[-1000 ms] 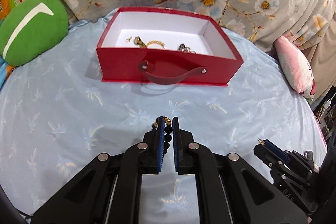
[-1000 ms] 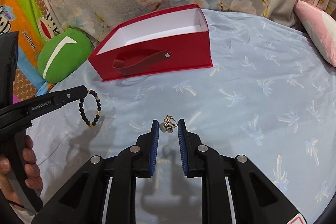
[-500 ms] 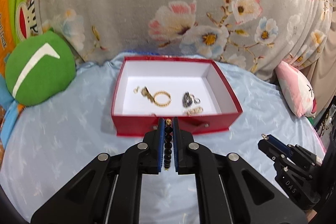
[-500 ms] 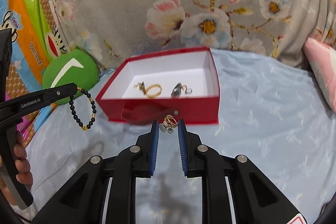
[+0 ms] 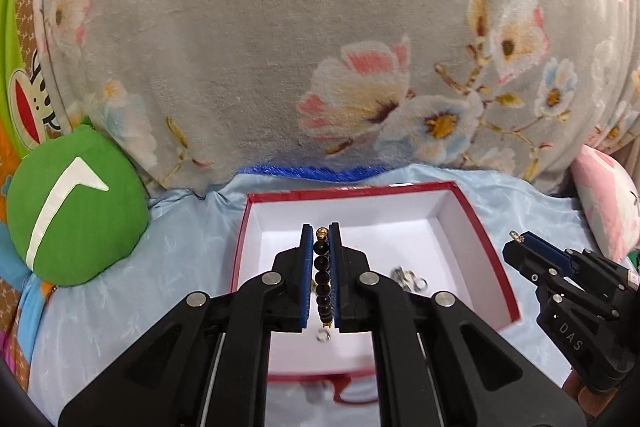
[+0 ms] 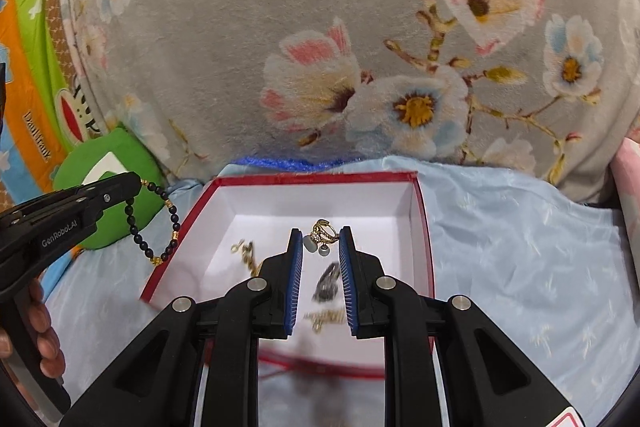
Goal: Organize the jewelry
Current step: 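Carry the bead bracelet and earrings over the red box with both tools, then open both tools to drop the bracelet and earrings into the box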
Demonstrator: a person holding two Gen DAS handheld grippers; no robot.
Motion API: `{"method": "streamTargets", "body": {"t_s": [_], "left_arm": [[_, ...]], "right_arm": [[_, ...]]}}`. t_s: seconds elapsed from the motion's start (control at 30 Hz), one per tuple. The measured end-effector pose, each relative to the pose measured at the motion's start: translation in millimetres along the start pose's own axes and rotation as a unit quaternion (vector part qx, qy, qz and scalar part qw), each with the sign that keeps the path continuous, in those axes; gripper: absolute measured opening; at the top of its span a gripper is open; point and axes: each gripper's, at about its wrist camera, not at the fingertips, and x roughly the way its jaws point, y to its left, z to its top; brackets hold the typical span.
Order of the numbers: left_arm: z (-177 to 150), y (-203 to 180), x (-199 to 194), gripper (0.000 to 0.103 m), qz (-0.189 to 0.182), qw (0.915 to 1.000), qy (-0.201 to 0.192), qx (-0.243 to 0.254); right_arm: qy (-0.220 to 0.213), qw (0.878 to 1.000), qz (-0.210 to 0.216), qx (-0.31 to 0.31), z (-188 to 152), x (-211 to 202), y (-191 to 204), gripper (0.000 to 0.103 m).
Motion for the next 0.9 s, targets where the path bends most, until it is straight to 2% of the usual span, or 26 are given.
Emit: {"method": "streamTargets", "body": {"t_s": [0.17, 0.4, 0.6, 0.67, 0.7, 0.77, 0.83, 0.9], "left_arm": [[10.0, 8.4, 44.1, 0.007, 0.017, 0.9997, 0.014, -0.006], [10.0, 18.3, 94.5, 0.007, 0.032, 0.9986, 0.040, -0.015], [4.4, 15.0, 117.6, 0.008, 0.050, 0.9977, 0.046, -0.002], [3.1, 16.7, 121.9, 0.008, 0.051, 0.9975, 0.049, -0.007], [2.3, 18.3, 123.6, 0.010, 0.054, 0.9972, 0.050, -0.012], [0.9, 20.3, 125.0, 0.021, 0.055, 0.9970, 0.052, -0.017], [-0.7, 22.1, 124.0, 0.027, 0.056, 0.9969, 0.051, -0.020], [-1.7, 22.5, 122.3, 0.028, 0.058, 0.9969, 0.050, -0.020]], "right_arm": [[0.015, 1.000, -0.005, 0.010, 17.1, 45.2, -4.9, 0.017], [0.036, 0.999, -0.019, 0.006, 19.7, 94.2, -8.7, 0.017], [0.048, 0.999, -0.021, 0.009, 16.2, 119.4, -9.9, 0.018], [0.045, 0.999, -0.026, 0.000, 15.2, 122.3, -6.9, 0.022], [0.043, 0.999, -0.026, -0.003, 14.8, 122.9, -5.7, 0.024], [0.038, 0.999, -0.029, -0.007, 14.0, 122.4, -4.2, 0.029], [0.034, 0.999, -0.028, -0.005, 13.3, 120.9, -4.6, 0.033], [0.033, 0.999, -0.026, -0.001, 13.5, 119.9, -6.1, 0.034]]}}
